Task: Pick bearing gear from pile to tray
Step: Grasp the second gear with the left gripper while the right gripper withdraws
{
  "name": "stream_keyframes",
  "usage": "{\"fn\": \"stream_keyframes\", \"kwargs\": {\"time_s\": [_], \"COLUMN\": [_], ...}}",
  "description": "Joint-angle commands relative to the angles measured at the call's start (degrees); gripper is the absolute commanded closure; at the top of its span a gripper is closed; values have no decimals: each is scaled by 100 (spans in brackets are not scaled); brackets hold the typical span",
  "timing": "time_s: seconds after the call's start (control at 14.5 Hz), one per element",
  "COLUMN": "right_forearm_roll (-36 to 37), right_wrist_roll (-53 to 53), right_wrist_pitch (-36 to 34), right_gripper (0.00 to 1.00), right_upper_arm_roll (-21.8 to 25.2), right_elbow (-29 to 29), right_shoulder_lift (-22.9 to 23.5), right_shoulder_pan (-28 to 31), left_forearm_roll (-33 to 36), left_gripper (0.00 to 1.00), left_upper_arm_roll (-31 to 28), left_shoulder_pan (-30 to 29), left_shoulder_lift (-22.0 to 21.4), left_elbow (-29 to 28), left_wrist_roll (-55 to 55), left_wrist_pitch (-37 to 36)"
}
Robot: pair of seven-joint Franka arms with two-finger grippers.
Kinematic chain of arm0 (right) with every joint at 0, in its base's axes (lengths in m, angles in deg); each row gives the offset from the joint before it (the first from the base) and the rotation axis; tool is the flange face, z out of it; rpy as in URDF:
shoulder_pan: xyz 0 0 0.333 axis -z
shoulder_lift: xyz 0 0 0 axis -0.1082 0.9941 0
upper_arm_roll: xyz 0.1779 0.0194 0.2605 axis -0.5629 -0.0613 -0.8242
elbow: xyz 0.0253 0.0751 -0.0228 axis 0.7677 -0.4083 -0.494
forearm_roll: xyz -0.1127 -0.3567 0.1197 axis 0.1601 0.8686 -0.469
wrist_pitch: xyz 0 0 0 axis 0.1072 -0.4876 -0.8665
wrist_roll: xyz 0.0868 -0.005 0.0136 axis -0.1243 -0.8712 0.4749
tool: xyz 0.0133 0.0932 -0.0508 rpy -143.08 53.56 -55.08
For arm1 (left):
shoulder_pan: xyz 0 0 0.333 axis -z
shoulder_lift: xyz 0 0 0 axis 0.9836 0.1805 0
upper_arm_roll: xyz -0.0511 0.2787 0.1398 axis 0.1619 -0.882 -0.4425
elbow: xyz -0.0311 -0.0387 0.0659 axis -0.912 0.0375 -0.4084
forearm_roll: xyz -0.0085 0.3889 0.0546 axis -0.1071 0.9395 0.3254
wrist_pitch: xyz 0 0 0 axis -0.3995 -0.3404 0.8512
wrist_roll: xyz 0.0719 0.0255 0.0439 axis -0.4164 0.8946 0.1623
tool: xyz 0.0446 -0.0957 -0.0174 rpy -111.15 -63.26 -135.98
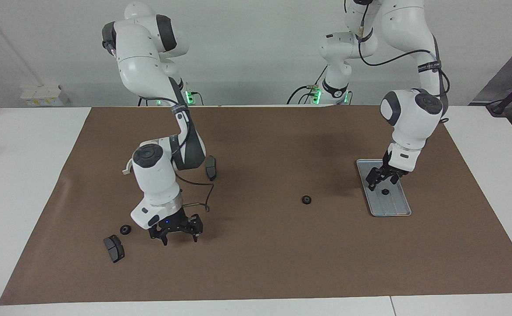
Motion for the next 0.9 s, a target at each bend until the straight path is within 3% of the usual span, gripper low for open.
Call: {"fn": "stream_keyframes", "kwargs": {"time_s": [0.0,0.14,0.34,0.48,0.83], "right_forearm_roll": [35,44,35,35,35], "right_wrist_roll": [103,286,717,727,718], "right_wrist_pitch": [-457,-581,-642,-660,-687], "right_gripper": [0,0,0,0,13], "right_upper_arm_roll": [-105,-105,-114,-105,-87], "right_elbow": [-5,-66,-207,-303,-664], "right_shoulder_lift": [-91,-126,-179,-223,-372], "right_shoulder_pan": [399,627,918,944,1129], "left_forearm_roll": [21,108,792,1084,1145], "left_gripper": [0,0,0,12,33], "left_upper_arm_roll": [-82,-91,-91,-91,-100], "left_shoulder_pan": [718,1193,1720,1889,2100], "left_shoulder_lift": [-18,104,718,1246,1467], "left_elbow": [28,36,272,860,889], "left_wrist_roll": [1228,2149,3127,3480,3490], "left_wrist_pitch": [-142,207,508,438,508]}}
